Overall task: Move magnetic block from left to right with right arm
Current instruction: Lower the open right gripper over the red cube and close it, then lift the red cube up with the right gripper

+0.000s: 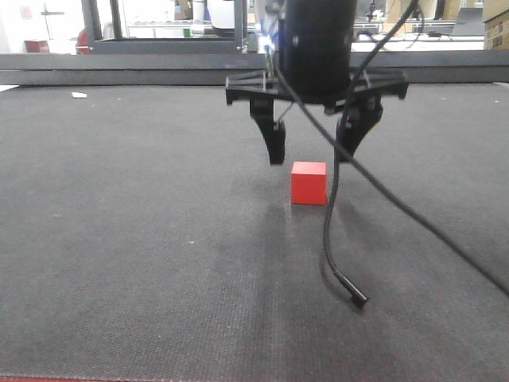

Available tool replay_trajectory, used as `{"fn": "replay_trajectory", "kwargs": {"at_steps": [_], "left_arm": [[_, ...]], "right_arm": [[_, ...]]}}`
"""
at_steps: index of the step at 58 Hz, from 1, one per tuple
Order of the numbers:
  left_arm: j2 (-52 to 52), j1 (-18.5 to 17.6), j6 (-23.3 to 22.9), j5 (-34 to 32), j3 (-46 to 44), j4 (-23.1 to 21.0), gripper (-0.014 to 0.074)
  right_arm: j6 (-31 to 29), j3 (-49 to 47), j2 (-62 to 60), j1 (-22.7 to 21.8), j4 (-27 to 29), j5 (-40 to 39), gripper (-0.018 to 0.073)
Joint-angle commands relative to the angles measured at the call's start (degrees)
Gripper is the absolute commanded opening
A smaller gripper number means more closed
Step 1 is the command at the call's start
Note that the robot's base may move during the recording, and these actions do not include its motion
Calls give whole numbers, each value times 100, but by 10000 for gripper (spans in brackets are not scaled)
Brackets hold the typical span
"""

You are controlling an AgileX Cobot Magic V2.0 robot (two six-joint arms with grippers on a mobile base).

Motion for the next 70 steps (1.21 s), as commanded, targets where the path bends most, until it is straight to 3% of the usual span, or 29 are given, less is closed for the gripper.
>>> {"fn": "replay_trajectory", "kwargs": {"at_steps": [1, 13, 27, 36, 50, 59, 70], "left_arm": [[-71, -25, -34, -461, 46, -27, -126], [-71, -25, -34, -461, 46, -27, -126], [-71, -25, -34, -461, 46, -27, -126], [-71, -25, -34, -461, 46, -27, -126], [-71, -25, -34, -461, 46, -27, -126], [-71, -25, -34, -461, 46, -27, -126], [-71, -25, -34, -461, 46, -27, -126]], "right_arm": [[25, -207, -205, -62, -37, -165, 559], [25, -207, -13, -159, 135, -153, 528], [25, -207, 20, -198, 158, -261, 246], [-87, -207, -111, -302, 173, -207, 167], [-1854, -93, -879, -661, 227, -297, 168], [-2887, 547, -1658, -1012, 471, -636, 168], [-3267, 1899, -2935, -1642, 598, -1498, 160]]}}
